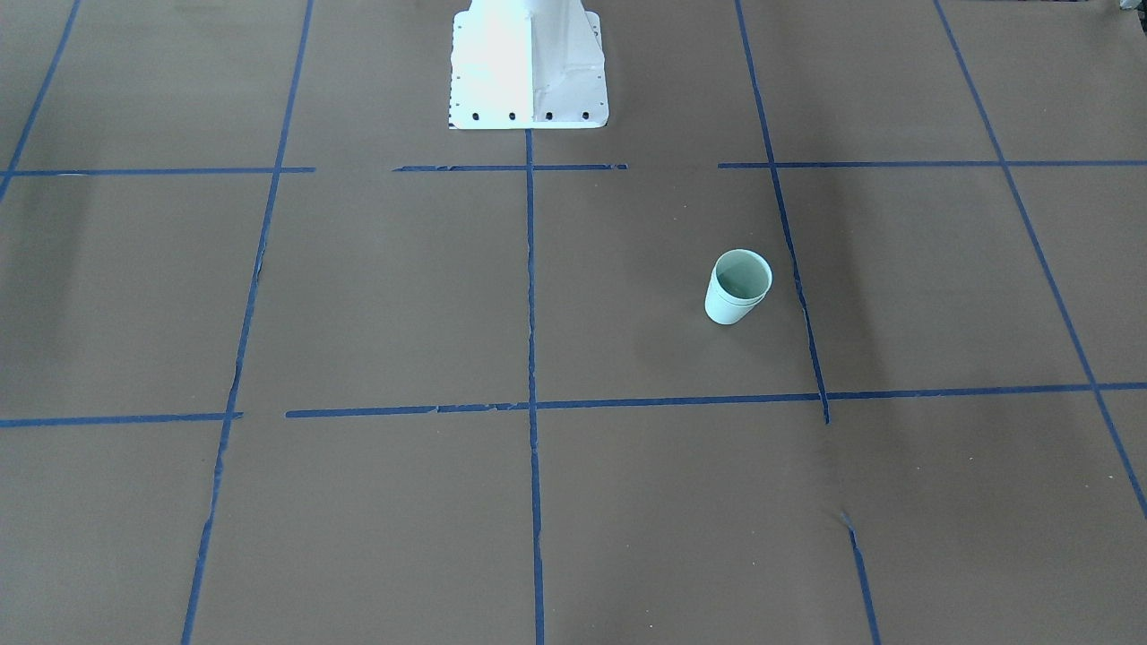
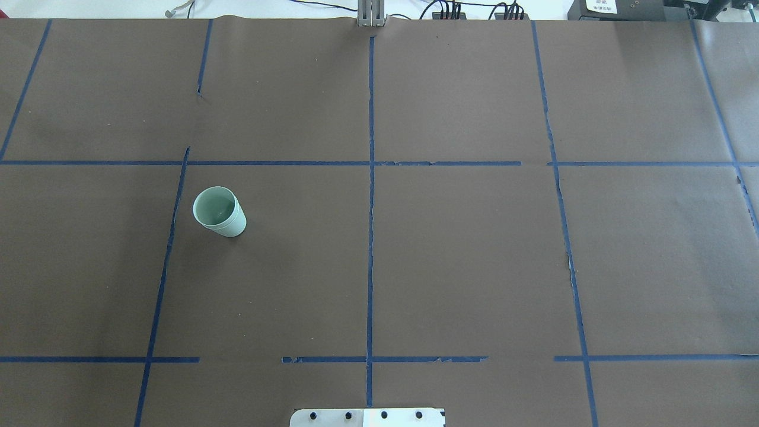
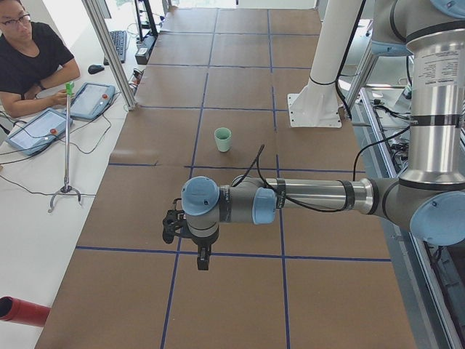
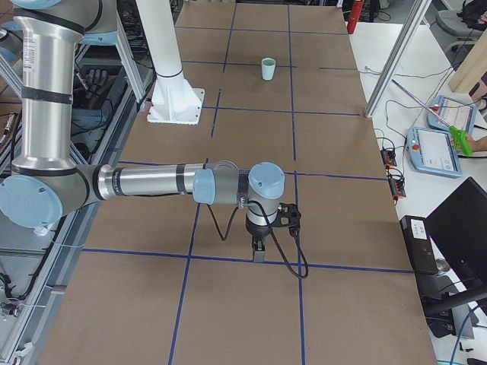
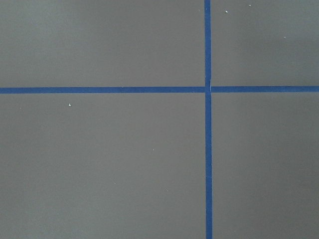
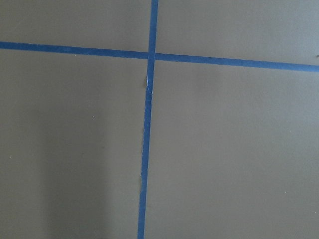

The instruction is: Stack cups

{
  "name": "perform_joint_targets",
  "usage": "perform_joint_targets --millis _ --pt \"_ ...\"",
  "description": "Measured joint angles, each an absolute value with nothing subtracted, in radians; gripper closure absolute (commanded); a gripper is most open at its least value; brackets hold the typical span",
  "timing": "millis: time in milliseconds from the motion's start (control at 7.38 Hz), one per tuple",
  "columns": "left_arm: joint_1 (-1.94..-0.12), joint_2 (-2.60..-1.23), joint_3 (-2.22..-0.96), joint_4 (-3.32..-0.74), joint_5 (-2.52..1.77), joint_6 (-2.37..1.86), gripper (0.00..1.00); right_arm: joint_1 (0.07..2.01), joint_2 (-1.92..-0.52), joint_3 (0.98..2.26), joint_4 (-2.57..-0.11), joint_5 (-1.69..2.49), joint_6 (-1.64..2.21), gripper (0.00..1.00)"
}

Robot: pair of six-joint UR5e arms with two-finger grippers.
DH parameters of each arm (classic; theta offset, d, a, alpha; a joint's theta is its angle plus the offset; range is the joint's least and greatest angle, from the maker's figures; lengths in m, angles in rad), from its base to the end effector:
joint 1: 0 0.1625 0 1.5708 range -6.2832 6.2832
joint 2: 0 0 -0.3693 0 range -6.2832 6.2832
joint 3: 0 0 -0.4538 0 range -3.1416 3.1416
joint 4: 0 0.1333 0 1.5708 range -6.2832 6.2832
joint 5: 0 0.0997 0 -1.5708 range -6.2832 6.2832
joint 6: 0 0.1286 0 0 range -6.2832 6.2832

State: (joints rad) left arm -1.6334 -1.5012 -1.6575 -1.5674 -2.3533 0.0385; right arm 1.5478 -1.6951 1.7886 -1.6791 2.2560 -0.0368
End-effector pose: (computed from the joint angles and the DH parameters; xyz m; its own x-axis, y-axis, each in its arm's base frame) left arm -0.0756 -0.5253 0.6130 0.7103 0.0037 -0.7039 0.0352 0.9985 0.0408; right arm 0.0403 -0.5053 0.5876 0.7729 -0.0452 0.6329 0.0515 0.9986 0.0085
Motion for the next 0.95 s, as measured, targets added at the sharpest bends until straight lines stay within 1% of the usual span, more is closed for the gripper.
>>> perform_joint_targets --millis 948 --pt "-1.626 -1.471 -1.652 -1.577 -2.379 0.040 0.00 1.548 -1.695 1.788 -1.680 2.256 -0.037 0.00"
